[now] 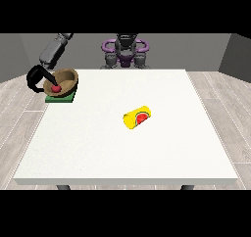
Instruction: Pick the cup and pour the ball into the bowl, then pick the bowl and place it on the pad
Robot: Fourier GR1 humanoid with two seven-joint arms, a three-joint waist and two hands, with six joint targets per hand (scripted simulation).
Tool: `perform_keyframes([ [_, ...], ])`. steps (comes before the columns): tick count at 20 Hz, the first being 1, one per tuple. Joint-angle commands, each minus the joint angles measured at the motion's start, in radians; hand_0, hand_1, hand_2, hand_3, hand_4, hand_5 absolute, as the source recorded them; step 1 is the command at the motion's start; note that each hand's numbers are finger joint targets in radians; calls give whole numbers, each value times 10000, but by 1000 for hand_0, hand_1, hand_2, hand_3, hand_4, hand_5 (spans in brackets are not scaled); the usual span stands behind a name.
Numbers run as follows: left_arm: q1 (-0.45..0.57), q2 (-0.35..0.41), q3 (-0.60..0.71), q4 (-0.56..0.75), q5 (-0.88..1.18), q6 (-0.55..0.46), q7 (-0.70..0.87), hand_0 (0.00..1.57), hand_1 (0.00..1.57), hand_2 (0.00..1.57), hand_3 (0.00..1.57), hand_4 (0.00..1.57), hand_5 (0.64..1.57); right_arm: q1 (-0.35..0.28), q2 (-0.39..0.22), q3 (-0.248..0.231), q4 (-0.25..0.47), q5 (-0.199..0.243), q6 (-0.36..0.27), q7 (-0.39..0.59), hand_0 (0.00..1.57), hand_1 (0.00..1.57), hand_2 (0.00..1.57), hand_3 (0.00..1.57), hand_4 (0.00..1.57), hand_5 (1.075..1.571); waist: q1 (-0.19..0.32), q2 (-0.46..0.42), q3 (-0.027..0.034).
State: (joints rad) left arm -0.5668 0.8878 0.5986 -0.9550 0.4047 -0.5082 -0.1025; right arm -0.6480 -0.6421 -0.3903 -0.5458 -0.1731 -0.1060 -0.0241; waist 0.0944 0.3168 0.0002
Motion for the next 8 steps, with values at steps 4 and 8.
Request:
perform_keyframes([
  [4,341,-1407,-914,-1496,-217,1022,504,0,0,0,0,1190,1569,53,378,563,572,540,-9,47,0,0,0,0,0,1407,74,-1078,14],
  [8,517,-1226,-963,-531,-445,916,651,0,0,0,0,1190,1569,-598,-617,836,-60,608,770,1680,0,0,0,0,200,1375,-279,-1981,-3],
])
